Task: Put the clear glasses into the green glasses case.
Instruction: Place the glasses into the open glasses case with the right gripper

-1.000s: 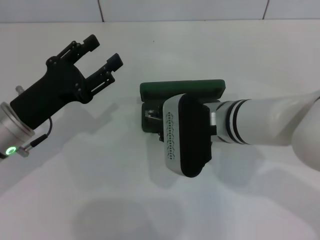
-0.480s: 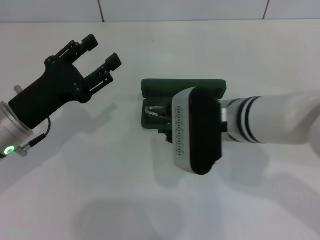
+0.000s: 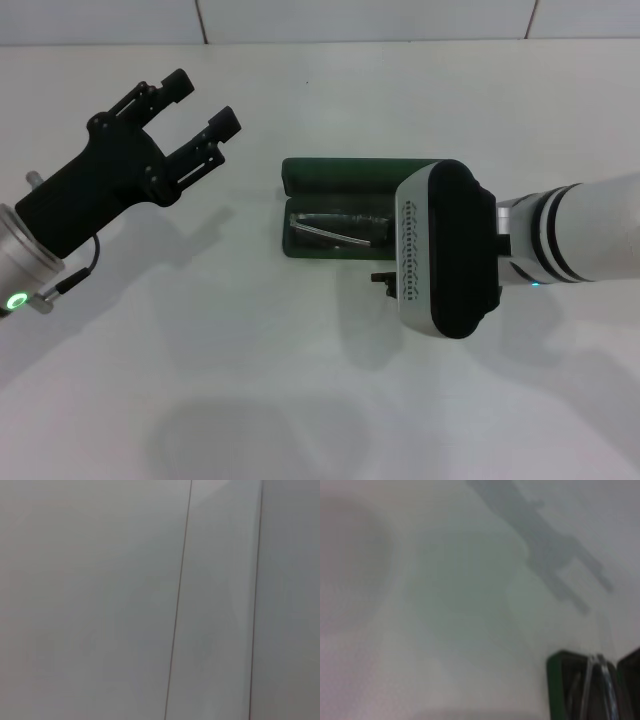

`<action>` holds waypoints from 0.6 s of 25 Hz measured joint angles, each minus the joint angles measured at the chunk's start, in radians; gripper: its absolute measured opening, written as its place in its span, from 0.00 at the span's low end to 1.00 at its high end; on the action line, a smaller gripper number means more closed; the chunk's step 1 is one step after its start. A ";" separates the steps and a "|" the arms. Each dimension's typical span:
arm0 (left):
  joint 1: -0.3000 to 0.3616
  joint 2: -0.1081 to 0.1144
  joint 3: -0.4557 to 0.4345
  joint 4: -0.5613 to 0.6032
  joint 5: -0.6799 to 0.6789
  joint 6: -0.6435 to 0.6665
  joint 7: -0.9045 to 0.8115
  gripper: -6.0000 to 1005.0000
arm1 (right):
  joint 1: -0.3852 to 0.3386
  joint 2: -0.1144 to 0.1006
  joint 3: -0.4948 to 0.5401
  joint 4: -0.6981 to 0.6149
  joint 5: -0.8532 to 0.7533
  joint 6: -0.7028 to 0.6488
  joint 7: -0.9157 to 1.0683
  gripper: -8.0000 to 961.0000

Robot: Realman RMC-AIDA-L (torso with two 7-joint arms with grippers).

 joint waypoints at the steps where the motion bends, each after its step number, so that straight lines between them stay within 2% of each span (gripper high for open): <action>1: -0.001 0.000 0.000 0.000 0.000 0.000 0.000 0.77 | -0.001 0.001 0.001 0.002 -0.009 0.003 0.002 0.33; 15: -0.008 0.000 0.000 0.000 -0.001 -0.001 -0.005 0.77 | -0.010 0.004 0.039 0.035 -0.066 0.017 0.031 0.33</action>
